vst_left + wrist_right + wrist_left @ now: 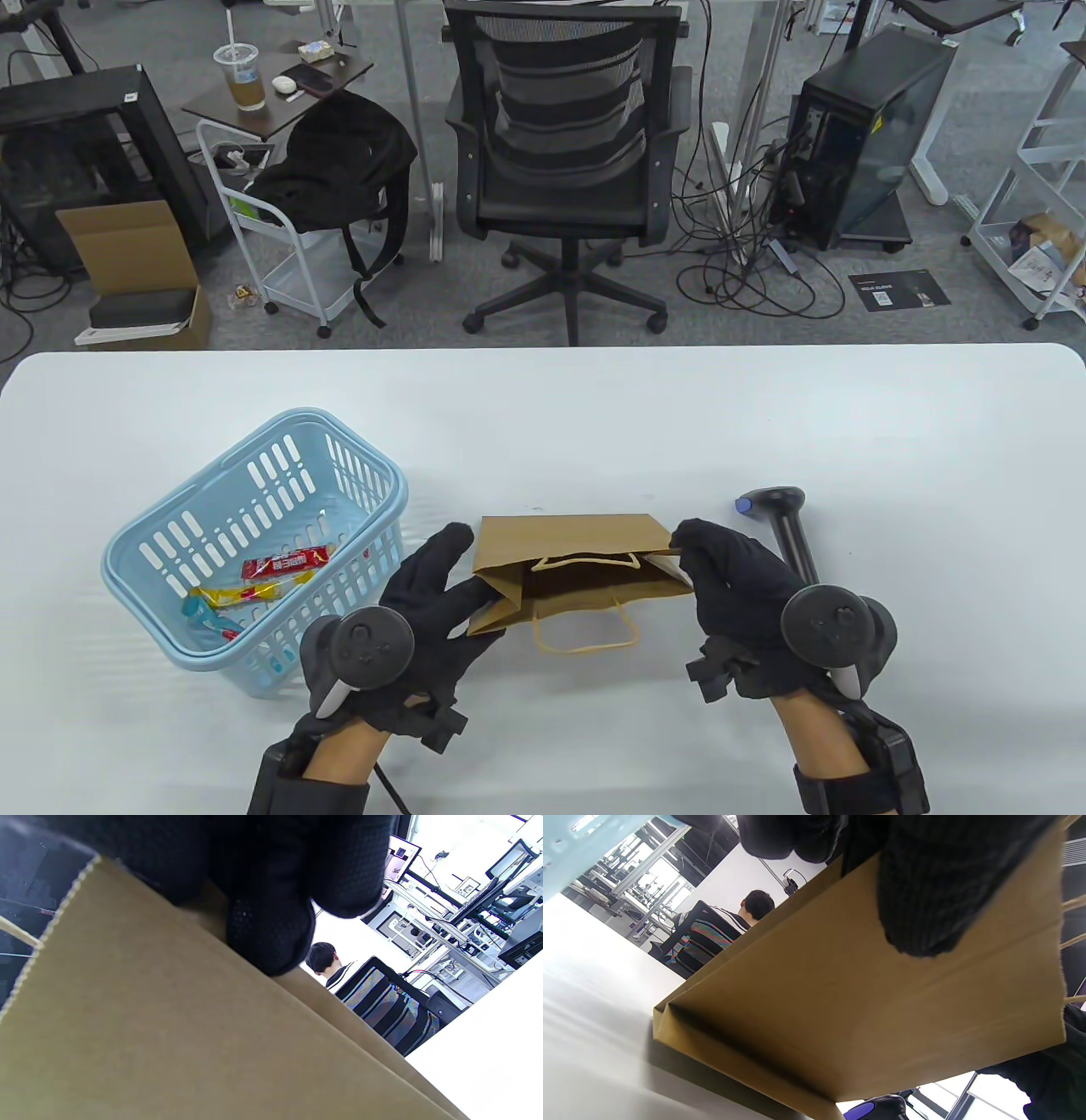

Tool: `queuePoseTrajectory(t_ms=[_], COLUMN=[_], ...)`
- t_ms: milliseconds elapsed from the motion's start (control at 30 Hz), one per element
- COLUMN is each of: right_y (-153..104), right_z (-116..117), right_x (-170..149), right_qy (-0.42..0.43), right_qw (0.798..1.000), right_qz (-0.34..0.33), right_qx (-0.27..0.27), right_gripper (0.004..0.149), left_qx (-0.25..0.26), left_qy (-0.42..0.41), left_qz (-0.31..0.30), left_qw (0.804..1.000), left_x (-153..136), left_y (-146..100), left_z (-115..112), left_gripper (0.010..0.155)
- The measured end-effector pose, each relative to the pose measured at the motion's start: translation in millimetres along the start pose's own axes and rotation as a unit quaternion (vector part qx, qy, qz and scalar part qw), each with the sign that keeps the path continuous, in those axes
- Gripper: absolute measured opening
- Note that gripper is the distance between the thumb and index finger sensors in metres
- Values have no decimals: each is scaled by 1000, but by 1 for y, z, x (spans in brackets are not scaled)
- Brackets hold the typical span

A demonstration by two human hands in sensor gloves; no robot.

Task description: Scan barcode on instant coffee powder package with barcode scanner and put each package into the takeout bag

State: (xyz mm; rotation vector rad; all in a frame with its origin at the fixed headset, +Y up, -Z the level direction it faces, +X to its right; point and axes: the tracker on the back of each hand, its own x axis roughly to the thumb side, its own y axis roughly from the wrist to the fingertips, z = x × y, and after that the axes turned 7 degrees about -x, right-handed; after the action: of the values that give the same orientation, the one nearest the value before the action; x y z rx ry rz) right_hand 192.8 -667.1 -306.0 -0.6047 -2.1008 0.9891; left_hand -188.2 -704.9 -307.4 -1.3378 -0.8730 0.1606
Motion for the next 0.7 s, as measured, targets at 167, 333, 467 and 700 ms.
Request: queuePoseTrajectory(t_ms=[167,333,467,700], right_y=[1,2,4,6], right_z=[-3,-7,-11,-18], right_x=[1,0,-1,0], right_qy=[23,39,57,81], right_qw=[1000,999,998,997], right_qz=[5,10,15,19], right_qx=[0,-4,-3,-5], right_gripper=[41,40,41,41], left_qx=[-19,-23,-23,-25], left_qy=[-11,-15,-20,-24], left_qz=[13,21,27,37], left_qw=[1000,999,999,999], left_x=[-4,-6,-6,-6], left_y=[1,2,2,2], left_z=[-3,-3,-2,-1], left_gripper=[60,60,59,57])
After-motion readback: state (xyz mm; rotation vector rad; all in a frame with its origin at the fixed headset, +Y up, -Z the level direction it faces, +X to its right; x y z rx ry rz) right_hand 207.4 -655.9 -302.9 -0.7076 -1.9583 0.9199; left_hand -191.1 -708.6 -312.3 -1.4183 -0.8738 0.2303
